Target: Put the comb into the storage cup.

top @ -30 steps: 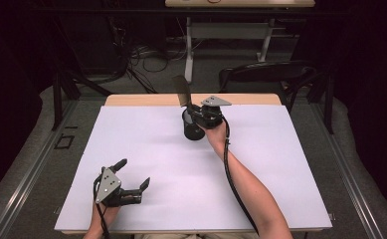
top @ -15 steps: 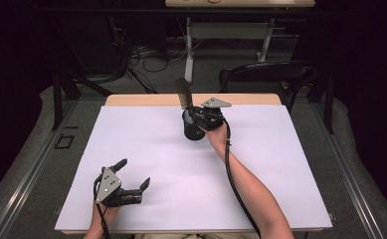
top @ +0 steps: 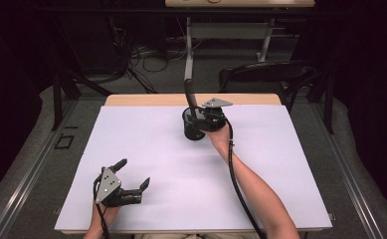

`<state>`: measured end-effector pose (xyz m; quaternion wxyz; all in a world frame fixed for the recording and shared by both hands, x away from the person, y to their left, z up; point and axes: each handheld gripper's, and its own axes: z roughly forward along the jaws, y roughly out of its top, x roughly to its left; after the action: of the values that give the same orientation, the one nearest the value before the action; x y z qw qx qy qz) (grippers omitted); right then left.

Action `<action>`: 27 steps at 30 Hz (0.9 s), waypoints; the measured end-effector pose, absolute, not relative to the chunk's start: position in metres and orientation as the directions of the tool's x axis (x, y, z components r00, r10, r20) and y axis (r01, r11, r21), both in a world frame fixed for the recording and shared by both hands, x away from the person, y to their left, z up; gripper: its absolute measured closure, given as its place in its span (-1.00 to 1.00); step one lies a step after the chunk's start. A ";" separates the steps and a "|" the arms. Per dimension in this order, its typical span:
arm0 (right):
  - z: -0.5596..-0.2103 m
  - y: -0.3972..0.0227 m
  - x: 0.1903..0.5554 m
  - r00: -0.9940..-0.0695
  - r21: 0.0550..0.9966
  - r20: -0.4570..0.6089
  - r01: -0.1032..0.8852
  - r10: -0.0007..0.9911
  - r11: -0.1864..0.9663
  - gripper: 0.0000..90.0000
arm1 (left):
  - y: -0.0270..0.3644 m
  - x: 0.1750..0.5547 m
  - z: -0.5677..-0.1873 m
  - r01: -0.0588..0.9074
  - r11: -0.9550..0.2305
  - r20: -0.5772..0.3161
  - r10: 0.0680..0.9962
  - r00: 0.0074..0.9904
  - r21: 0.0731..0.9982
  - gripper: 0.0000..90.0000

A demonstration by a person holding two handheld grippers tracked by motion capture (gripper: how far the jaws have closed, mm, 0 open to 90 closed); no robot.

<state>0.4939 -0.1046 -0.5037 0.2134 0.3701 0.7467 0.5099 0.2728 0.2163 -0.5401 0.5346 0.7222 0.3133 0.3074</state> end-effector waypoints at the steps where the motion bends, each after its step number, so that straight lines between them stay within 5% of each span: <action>1: -0.503 -0.105 0.493 -0.633 0.918 0.058 0.339 0.772 0.208 -0.16 | 0.216 0.273 -0.540 0.124 -0.232 0.109 0.781 0.615 0.965 -0.94; 27: -0.483 -0.134 0.464 -0.726 0.856 0.098 0.411 0.681 0.314 -0.81 | 0.215 0.273 -0.540 0.126 -0.236 0.110 0.779 0.617 0.964 -0.94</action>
<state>0.4643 -0.1338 -0.4826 0.1422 0.3419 0.7981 0.4753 0.2728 0.2148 -0.5402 0.5332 0.7240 0.3126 0.3064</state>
